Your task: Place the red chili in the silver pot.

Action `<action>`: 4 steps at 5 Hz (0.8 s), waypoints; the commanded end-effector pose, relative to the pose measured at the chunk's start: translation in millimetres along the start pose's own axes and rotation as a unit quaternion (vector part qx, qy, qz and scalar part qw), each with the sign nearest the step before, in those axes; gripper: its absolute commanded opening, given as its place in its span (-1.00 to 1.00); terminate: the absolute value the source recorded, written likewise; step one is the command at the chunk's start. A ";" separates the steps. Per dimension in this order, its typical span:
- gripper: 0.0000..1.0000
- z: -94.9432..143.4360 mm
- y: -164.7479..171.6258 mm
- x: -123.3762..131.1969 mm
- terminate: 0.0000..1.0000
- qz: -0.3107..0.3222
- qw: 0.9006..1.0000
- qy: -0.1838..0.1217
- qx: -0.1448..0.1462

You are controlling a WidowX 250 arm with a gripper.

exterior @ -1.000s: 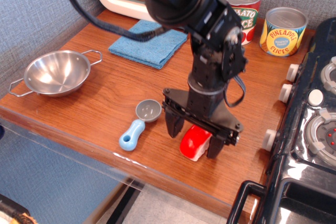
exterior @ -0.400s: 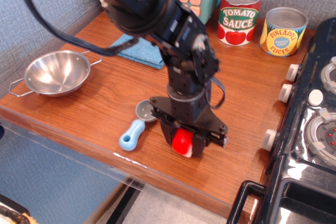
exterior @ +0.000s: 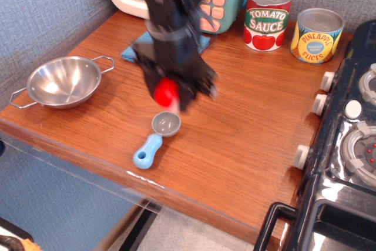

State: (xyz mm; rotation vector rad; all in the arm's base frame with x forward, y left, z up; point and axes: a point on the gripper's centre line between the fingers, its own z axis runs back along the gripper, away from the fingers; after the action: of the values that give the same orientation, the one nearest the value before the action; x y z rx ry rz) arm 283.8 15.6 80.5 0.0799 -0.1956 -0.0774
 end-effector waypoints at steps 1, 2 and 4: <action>-1.00 2.0 97.4 -6.9 -1.00 0.107 0.993 0.012 0.045; -1.00 -4.9 145.5 -18.4 -1.00 0.156 0.986 0.026 0.052; -1.00 -13.5 209.5 -35.4 -1.00 0.191 0.977 0.054 0.075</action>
State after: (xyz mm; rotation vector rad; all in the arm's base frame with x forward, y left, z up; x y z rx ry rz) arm 273.2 224.8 61.6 0.1685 -0.0642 0.3204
